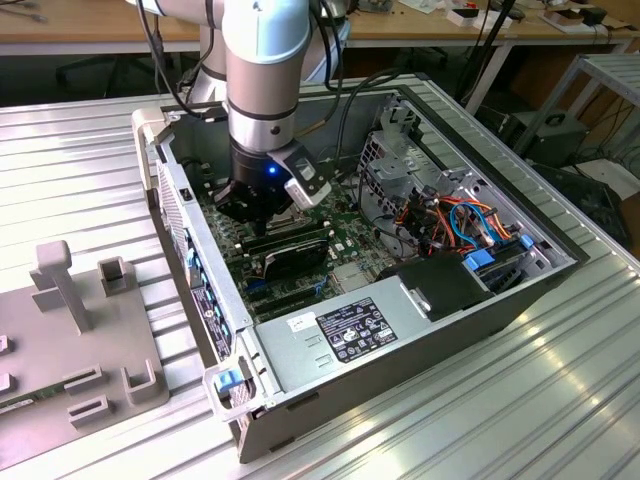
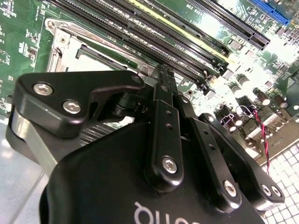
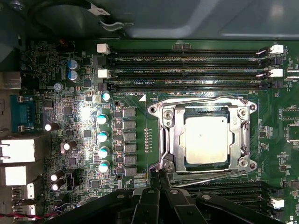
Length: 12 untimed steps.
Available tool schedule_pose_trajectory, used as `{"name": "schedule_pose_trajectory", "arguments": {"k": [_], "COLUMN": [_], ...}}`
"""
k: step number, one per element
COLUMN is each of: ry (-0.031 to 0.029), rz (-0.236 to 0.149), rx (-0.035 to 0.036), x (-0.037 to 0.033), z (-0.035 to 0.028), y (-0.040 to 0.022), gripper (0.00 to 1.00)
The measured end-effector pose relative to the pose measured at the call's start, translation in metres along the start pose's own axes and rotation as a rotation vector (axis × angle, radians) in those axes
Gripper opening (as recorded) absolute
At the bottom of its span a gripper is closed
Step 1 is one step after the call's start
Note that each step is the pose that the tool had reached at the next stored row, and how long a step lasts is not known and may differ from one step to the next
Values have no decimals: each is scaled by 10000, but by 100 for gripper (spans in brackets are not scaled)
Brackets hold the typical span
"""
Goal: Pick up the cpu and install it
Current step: 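Install the second cpu locking lever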
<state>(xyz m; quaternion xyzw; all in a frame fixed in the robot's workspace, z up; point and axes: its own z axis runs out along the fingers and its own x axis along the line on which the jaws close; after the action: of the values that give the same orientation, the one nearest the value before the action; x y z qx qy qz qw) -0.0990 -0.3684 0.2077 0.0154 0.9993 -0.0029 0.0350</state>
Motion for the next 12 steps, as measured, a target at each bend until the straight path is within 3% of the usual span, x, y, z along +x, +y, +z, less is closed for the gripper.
{"name": "schedule_pose_trajectory", "arguments": {"k": [12], "ry": [1], "rz": [2], "rx": [-37], "x": [12], "z": [4], "y": [6], "gripper": [11]}}
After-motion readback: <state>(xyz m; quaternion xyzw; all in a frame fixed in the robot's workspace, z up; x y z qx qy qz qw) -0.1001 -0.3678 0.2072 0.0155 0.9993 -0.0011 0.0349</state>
